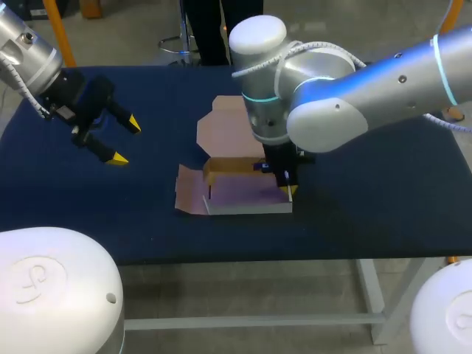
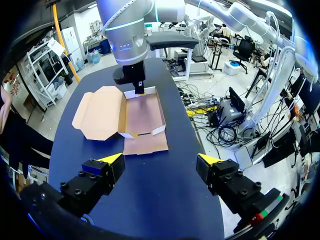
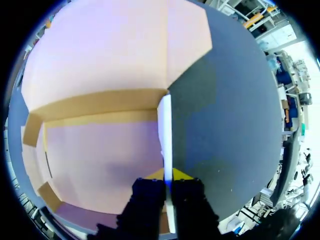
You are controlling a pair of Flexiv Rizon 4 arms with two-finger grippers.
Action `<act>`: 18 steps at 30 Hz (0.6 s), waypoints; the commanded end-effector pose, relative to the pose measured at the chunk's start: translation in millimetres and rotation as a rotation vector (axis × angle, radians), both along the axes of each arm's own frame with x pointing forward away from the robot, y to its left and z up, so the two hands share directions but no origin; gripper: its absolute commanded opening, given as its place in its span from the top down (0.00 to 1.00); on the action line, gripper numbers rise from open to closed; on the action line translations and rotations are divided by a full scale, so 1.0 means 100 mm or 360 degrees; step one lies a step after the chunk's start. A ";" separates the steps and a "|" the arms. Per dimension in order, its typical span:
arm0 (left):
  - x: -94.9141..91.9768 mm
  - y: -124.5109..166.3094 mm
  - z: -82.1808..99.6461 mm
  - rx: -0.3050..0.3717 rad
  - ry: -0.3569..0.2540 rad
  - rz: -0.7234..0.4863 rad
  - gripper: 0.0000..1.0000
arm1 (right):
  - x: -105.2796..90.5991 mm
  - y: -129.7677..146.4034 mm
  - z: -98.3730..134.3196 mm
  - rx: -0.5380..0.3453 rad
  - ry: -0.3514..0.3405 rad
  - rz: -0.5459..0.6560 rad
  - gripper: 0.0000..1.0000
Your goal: Assemble the packaging by folding the flat box into shape, placing the metal phone stand inside, and closing the box properly
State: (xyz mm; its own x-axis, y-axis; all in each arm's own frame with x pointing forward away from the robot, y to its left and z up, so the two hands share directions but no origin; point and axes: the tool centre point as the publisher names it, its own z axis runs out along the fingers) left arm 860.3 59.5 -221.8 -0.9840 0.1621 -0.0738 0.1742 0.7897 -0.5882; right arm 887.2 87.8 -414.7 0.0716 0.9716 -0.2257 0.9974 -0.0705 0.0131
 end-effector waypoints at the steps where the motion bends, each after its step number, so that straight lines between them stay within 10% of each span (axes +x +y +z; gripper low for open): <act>1: 0.00 0.00 0.01 0.0005 0.0003 -0.0001 0.00 | 0.00 0.03 -0.02 -0.0134 -0.0003 -0.0025 1.00; 18: 0.00 0.00 0.01 0.0005 0.0003 -0.0001 0.00 | -0.07 0.05 0.03 0.0186 -0.0097 0.0056 1.00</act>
